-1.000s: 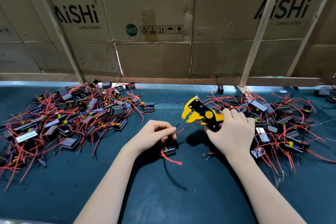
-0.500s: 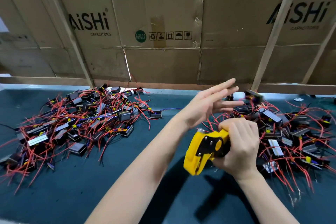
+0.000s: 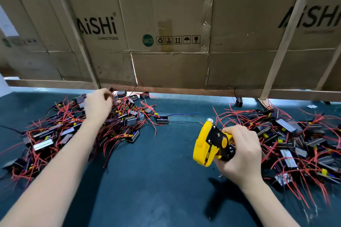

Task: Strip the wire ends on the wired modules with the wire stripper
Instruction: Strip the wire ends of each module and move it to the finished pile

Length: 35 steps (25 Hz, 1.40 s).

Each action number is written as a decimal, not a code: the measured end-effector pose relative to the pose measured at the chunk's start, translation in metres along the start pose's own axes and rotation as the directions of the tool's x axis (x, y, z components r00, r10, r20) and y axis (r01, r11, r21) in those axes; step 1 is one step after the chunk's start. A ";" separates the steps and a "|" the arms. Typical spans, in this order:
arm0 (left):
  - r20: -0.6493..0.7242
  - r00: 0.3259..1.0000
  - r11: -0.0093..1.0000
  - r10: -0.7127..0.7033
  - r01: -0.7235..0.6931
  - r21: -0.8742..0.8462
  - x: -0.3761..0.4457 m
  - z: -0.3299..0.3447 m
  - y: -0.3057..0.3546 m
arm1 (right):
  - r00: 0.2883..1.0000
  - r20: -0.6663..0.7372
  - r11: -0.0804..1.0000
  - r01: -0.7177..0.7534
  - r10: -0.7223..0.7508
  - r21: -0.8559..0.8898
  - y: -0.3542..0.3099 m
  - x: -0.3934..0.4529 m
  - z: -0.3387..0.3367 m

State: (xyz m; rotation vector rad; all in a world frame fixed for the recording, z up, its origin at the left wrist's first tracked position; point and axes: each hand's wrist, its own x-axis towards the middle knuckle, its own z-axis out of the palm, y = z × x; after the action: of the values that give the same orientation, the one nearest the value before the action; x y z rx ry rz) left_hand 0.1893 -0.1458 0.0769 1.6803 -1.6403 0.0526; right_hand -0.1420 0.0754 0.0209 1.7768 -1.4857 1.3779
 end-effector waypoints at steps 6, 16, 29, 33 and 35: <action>0.262 0.945 0.968 -0.197 0.146 0.203 0.003 0.024 -0.046 | 0.997 0.018 0.997 -0.081 0.081 -0.002 0.005 0.000 0.001; -0.127 0.990 0.995 0.067 -0.058 0.075 0.009 0.007 -0.010 | 0.991 0.012 0.990 -0.135 0.135 -0.027 0.011 0.000 -0.002; 0.295 0.897 0.907 0.330 -0.388 0.166 0.012 0.048 0.015 | 0.990 0.065 0.990 -0.119 0.124 -0.074 0.006 -0.001 -0.001; 0.577 0.790 0.909 0.209 -0.374 0.183 0.034 0.081 0.015 | 0.992 0.090 0.991 -0.085 0.094 -0.101 0.008 -0.003 0.003; 0.642 0.754 0.919 0.137 -0.339 0.202 0.050 0.092 0.011 | 0.990 0.104 0.991 -0.081 0.093 -0.109 0.008 -0.003 0.005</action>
State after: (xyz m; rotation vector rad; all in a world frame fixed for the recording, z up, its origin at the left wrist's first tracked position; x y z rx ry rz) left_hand 0.1452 -0.2349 0.0441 1.8152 -2.4569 -0.1421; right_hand -0.1472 0.0697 0.0138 1.7648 -1.6790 1.2366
